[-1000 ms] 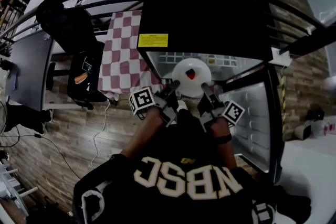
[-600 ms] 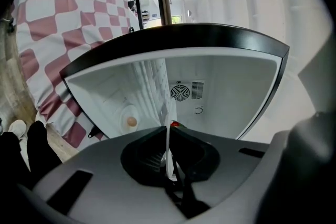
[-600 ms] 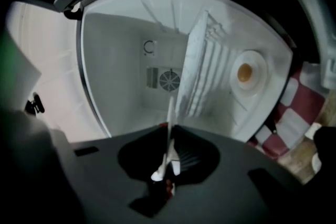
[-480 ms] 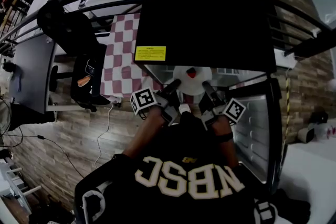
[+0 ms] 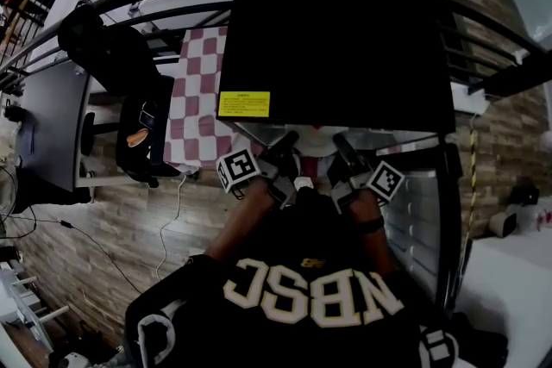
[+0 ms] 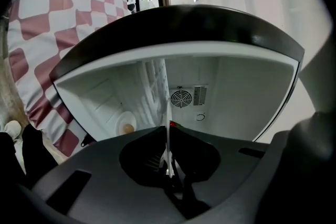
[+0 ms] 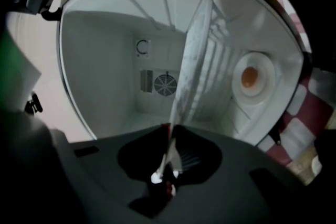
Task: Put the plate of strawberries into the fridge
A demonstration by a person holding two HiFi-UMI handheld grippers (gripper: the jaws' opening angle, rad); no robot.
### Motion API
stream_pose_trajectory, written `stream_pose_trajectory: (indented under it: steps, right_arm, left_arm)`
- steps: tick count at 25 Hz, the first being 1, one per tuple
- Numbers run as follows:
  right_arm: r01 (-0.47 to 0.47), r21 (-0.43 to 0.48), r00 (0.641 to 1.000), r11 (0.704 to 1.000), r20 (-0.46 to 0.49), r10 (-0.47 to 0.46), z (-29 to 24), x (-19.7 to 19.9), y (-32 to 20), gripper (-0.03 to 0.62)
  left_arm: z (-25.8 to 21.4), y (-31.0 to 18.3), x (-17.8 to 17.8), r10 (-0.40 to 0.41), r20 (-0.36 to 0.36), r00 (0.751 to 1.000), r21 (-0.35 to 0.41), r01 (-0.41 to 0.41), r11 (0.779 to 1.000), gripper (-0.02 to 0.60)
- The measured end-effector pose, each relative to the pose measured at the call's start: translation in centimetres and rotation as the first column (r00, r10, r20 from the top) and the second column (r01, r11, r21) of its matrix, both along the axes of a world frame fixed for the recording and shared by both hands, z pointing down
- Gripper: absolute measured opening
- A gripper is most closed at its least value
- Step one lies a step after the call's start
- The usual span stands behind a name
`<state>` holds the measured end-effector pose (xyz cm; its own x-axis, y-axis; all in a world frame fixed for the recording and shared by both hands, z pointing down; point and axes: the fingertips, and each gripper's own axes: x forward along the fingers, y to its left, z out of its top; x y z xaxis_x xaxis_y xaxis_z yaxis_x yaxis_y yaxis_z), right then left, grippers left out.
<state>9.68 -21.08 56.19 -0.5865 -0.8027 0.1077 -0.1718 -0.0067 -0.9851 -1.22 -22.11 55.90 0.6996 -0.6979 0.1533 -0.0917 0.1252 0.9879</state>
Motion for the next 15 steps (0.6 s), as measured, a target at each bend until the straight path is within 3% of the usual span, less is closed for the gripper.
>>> stream_pose_trajectory:
  steps: [15]
  right_arm:
    - [-0.003, 0.009, 1.0, 1.0, -0.002, 0.003, 0.3, 0.0, -1.2, 0.046]
  left_arm:
    - [0.4, -1.4, 0.1, -0.005, -0.016, 1.0, 0.018, 0.005, 1.0, 0.031]
